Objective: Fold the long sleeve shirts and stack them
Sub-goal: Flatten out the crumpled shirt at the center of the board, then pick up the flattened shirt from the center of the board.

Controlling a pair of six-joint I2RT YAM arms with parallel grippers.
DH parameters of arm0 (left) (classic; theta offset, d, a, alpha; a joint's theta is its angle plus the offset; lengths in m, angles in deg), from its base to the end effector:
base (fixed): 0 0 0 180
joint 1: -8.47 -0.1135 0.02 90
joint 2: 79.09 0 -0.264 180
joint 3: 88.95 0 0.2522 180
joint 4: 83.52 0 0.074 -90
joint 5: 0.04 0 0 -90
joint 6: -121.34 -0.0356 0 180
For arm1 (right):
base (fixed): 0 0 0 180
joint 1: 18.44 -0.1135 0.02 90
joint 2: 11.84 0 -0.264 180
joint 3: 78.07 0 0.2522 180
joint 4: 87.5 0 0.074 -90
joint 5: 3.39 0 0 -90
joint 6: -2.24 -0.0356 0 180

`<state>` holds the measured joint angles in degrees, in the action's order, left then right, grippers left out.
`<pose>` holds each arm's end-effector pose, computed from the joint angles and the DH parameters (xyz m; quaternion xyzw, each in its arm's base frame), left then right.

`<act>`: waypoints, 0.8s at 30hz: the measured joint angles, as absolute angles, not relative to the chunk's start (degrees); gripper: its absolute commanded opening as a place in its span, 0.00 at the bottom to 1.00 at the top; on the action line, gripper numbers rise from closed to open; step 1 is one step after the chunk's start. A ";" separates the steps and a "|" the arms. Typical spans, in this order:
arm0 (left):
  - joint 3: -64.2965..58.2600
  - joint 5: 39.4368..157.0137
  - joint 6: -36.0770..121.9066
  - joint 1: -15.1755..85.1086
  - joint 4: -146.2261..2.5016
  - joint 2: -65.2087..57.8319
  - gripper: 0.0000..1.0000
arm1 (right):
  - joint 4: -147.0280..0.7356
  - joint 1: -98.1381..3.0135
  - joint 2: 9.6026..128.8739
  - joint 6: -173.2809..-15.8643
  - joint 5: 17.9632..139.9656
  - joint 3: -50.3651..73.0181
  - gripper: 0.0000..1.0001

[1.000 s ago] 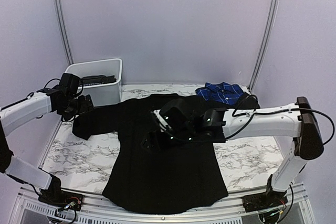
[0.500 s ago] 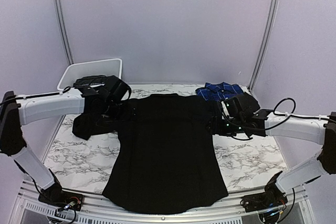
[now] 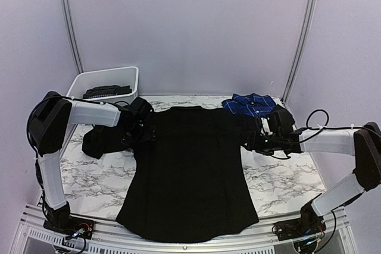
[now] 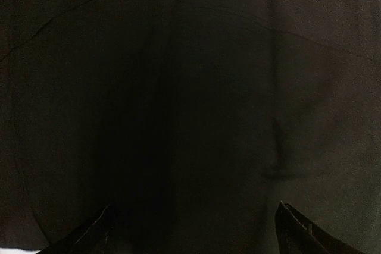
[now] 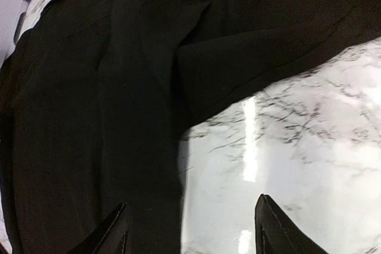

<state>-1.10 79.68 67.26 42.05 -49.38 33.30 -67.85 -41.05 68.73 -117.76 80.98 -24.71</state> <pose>0.3423 -0.2196 0.1597 -0.0438 0.9583 -0.0824 0.2701 0.2533 0.1093 0.1788 0.0418 0.9281 0.2037 0.3089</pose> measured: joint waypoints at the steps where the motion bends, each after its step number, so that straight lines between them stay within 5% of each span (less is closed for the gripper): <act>1: -1.26 79.92 67.13 41.26 -49.75 33.72 0.95 | -68.16 -39.87 69.39 -117.49 80.58 -24.69 0.62; 14: -4.08 78.94 65.42 36.26 -54.32 33.79 0.91 | -70.06 -22.77 76.82 -115.16 79.64 -15.01 0.62; 24: -4.08 81.54 62.78 36.83 -53.99 33.24 0.95 | -67.52 -18.60 92.43 -112.49 88.34 6.65 0.64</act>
